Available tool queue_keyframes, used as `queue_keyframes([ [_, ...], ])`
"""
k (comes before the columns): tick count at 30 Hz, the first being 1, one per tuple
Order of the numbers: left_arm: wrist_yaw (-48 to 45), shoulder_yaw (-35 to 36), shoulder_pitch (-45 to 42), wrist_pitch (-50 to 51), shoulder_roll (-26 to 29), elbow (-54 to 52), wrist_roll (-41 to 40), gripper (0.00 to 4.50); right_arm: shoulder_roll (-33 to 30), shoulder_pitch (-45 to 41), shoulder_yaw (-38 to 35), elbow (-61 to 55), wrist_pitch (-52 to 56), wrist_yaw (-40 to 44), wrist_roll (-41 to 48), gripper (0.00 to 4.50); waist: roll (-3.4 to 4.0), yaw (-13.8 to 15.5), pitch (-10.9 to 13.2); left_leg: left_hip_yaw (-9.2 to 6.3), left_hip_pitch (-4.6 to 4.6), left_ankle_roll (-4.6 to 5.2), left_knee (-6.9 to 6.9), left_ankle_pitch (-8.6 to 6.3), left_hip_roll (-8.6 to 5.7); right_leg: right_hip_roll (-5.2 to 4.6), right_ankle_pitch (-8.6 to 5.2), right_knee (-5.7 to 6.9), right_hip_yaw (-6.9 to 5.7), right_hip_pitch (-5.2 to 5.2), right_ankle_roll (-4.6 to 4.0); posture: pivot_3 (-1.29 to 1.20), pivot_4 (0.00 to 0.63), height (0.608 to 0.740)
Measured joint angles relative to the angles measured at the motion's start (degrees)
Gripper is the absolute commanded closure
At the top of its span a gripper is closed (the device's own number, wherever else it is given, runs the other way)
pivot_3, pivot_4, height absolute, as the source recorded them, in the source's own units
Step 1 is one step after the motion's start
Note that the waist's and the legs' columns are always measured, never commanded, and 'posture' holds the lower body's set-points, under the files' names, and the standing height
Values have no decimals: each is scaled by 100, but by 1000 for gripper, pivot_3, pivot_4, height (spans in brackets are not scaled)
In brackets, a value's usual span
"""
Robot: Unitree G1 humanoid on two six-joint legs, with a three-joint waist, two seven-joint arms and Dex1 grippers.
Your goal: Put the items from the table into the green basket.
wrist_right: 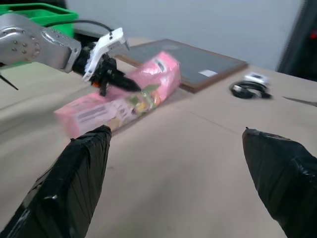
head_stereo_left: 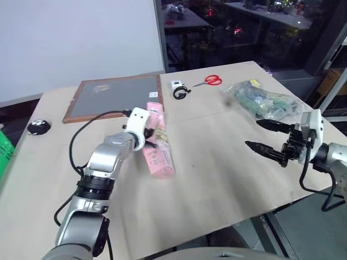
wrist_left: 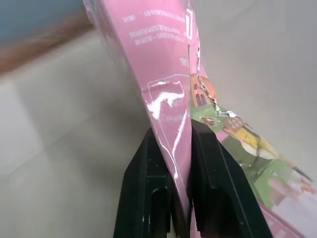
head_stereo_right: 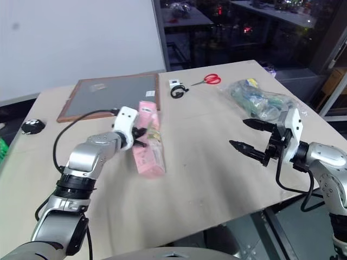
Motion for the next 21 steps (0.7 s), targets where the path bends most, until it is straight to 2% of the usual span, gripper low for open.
queue_keyframes([
  [3, 309, 585, -370, -327, 65, 7, 85, 4490, 128, -414, 280, 232, -19, 141, -66, 0, 2, 234, 27, -5, -7, 0, 16, 0, -1, 1, 2, 3, -5, -1, -1, 22, 0, 740],
  [4, 289, 618, -479, -472, 275, 7, 190, 4490, 210, -607, 412, 320, -20, 201, -78, 0, -5, 299, 35, -4, -9, 0, 16, 0, -2, 0, 2, 3, -5, -1, -1, 42, 0, 740],
  [7, -81, 423, -678, -948, 1383, 4, 756, 4490, 401, -1115, 676, 582, -52, 382, -104, 0, -7, 478, 51, -3, -17, 0, 11, -1, -5, -3, -1, -3, -3, -8, -1, 68, 0, 740],
  [9, -194, 407, -697, -1079, 1760, 40, 1010, 4490, 461, -1291, 751, 695, -68, 442, -115, 0, -6, 603, 52, -3, -31, 6, 7, -6, -7, -9, 5, -4, -4, -29, -10, 89, 0, 740],
  [10, -332, 324, -643, -1256, 2229, 178, 1267, 4490, 583, -1483, 851, 815, -82, 521, -135, 0, -9, 674, 50, -4, -67, 6, 8, -6, -6, -8, 13, 2, -5, -68, -23, 89, 0, 740],
  [11, -382, 300, -620, -1317, 2407, 241, 1378, 4490, 605, -1528, 882, 840, -91, 546, -142, 0, -8, 713, 50, -5, -93, 6, 9, -5, -6, -8, 14, 6, -5, -95, -24, 110, 0, 740],
  [12, -474, 205, -459, -1523, 2863, 379, 1656, 4490, 672, -1643, 993, 937, -94, 607, -192, 0, -9, 750, 50, -4, -120, 4, 10, -5, -6, -8, 16, 16, -5, -127, -26, 126, 0, 740],
  [14, -572, 157, -250, -1792, 3438, 665, 2039, 4490, 766, -1716, 1072, 1067, -131, 706, -255, 0, -10, 835, 50, -5, -157, 3, 10, -4, -7, -11, 16, 25, -8, -164, -28, 126, 0, 740],
  [16, -581, 159, -82, -2152, 3970, 965, 2368, 4490, 886, -1843, 1168, 1231, -165, 788, -310, 0, -10, 923, 50, -9, -202, -17, 19, 8, -7, -12, 17, 34, -16, -204, -29, 150, 0, 740],
  [21, -382, 243, 246, -2954, 4966, 1693, 2986, 4490, 1238, -2120, 1338, 1329, -205, 950, -346, 0, -9, 1139, 51, -6, -197, 5, 24, -5, -11, -15, 17, 49, -20, -201, -29, 185, 0, 740],
])
